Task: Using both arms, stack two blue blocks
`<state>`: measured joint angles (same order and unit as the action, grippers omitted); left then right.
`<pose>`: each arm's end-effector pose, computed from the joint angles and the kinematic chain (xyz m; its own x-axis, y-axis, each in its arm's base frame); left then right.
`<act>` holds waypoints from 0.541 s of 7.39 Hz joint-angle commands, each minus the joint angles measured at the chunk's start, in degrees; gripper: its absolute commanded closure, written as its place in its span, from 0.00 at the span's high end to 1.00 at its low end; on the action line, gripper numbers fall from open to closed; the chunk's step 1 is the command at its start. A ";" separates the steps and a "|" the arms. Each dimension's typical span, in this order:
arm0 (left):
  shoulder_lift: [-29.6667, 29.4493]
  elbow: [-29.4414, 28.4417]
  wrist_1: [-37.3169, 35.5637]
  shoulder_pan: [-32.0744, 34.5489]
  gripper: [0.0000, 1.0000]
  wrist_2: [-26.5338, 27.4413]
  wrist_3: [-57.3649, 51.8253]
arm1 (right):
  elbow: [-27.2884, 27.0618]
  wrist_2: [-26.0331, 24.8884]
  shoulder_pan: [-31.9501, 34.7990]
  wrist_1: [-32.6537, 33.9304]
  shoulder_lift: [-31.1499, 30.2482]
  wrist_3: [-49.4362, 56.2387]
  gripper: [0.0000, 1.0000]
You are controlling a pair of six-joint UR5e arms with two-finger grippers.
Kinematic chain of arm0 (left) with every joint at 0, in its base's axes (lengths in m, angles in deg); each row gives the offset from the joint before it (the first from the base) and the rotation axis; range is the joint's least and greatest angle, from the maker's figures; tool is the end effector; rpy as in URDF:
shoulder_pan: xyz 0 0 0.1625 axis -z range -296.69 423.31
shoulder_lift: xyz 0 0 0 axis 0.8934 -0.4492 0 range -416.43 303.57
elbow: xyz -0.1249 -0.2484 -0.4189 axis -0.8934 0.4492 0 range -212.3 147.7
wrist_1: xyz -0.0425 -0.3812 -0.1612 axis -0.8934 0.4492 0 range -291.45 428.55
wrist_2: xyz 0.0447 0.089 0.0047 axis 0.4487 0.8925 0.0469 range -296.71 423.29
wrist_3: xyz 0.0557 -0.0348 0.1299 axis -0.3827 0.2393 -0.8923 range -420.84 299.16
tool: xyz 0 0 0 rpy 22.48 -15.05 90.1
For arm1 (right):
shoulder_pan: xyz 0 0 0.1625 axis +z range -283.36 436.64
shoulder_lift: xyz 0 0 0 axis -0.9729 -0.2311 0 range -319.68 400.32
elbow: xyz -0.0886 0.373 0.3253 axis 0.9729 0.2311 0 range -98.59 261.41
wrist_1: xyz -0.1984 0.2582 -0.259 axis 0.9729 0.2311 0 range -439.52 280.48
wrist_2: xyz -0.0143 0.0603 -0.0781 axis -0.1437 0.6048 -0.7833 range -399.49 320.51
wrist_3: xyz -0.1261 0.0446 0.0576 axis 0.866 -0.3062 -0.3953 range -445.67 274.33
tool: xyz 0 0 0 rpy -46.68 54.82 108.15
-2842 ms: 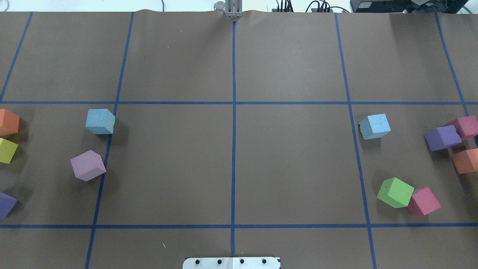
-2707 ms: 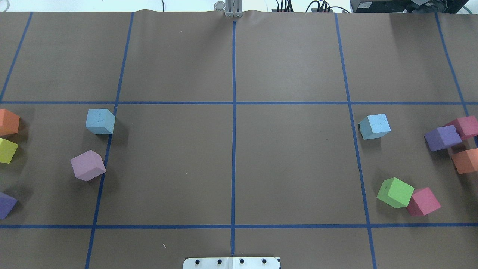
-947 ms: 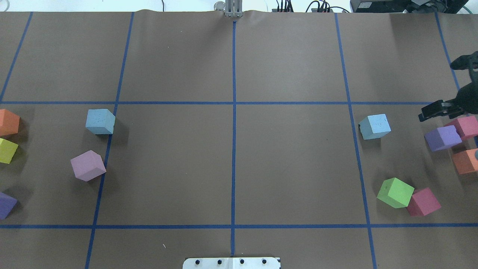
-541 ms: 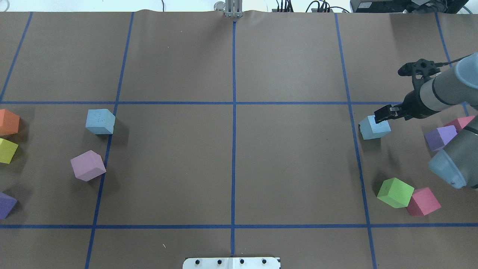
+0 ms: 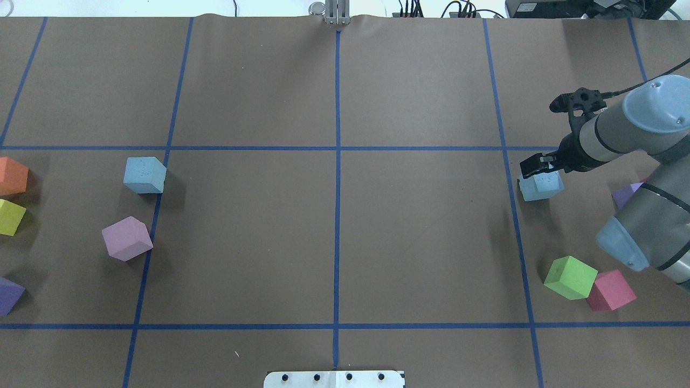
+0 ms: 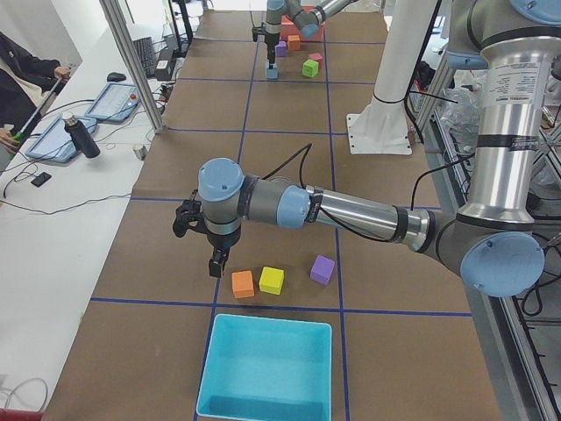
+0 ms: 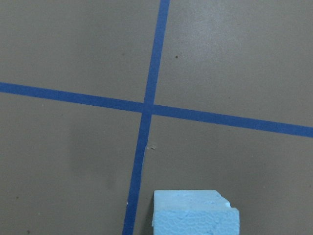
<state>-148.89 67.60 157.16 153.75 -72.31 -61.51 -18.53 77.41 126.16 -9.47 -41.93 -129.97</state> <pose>-0.0333 -0.5237 0.6615 0.7007 0.1419 -0.6992 -0.0006 0.9801 0.1984 -0.3392 -0.5014 0.5829 0.7163 -0.1439 0.6828 0.0192 0.9822 0.1867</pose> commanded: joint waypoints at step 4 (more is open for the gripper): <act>0.60 0.04 0.07 0.00 0.98 -0.01 -0.03 | 3.78 -1.06 -2.58 -0.09 0.42 0.18 0.67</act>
<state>-148.36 67.63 157.23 153.75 -72.32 -61.54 -15.73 76.60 124.51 -9.53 -41.63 -129.83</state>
